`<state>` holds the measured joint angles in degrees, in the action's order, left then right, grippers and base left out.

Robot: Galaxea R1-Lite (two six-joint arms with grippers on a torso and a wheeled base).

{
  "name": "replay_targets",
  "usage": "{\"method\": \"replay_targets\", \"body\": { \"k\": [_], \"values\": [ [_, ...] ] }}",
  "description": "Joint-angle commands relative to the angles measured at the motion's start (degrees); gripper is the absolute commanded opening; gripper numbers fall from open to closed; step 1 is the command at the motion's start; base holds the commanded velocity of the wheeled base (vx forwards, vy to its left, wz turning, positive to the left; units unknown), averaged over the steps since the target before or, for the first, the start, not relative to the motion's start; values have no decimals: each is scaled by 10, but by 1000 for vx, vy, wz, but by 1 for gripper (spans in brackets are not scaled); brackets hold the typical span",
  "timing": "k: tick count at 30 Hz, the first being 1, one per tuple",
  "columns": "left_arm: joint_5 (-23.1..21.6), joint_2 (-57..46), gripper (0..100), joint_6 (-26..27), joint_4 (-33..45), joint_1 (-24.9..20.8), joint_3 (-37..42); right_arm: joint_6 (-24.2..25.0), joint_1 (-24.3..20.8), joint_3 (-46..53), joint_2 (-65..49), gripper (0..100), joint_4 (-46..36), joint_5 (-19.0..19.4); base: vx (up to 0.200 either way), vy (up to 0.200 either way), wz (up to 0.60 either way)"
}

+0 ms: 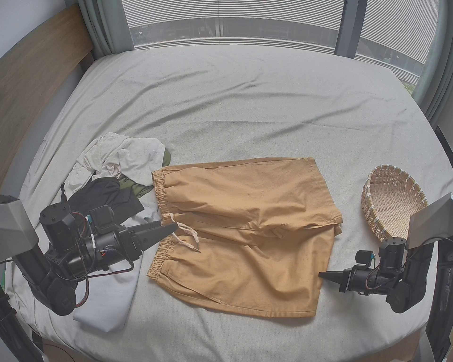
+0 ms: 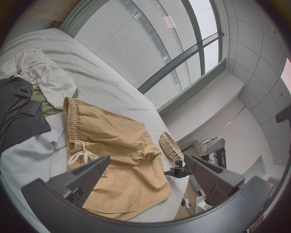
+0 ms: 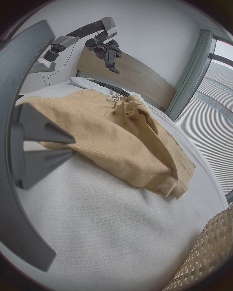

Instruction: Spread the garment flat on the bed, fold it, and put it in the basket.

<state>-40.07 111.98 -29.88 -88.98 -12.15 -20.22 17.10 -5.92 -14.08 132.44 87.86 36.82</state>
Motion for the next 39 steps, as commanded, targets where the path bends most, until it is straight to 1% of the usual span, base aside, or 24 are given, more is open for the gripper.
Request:
{"method": "replay_targets", "body": {
  "k": [1,5,8,10,11,14,17,20,22,23,32,35,39],
  "values": [
    [0,0,100,0,-1,0,0,0,7,12,-33,0,-6,1,0,0,0],
    [0,1,100,0,-1,-1,-1,0,9,16,-55,0,-14,2,0,0,0],
    [0,1,100,0,-1,0,-1,-1,14,15,-74,0,-41,1,0,0,0],
    [0,1,100,0,-1,0,-1,-1,14,15,-74,0,-41,1,0,0,0],
    [0,1,100,0,-1,0,-1,-2,17,15,-79,0,-59,1,0,0,0],
    [0,2,100,0,-1,0,-1,-4,12,14,-78,0,-59,1,0,0,0],
    [0,3,100,0,-1,0,-1,-5,7,12,-75,0,-52,1,0,0,0],
    [0,3,100,0,-1,0,0,-5,-9,7,-70,0,-25,5,0,0,0],
    [0,3,100,0,-1,0,0,-5,-10,6,-70,0,-22,5,0,0,0],
    [0,3,100,0,-1,0,0,-5,-14,3,-54,0,3,14,0,0,0],
    [0,3,100,0,-1,0,0,-6,-14,-21,-22,0,5,15,0,0,0],
    [0,3,100,0,-1,0,0,-18,-7,-18,-20,0,4,16,0,0,0],
    [0,3,100,0,-1,-1,1,-19,-1,-15,-22,0,4,16,0,0,0]
  ]
}}
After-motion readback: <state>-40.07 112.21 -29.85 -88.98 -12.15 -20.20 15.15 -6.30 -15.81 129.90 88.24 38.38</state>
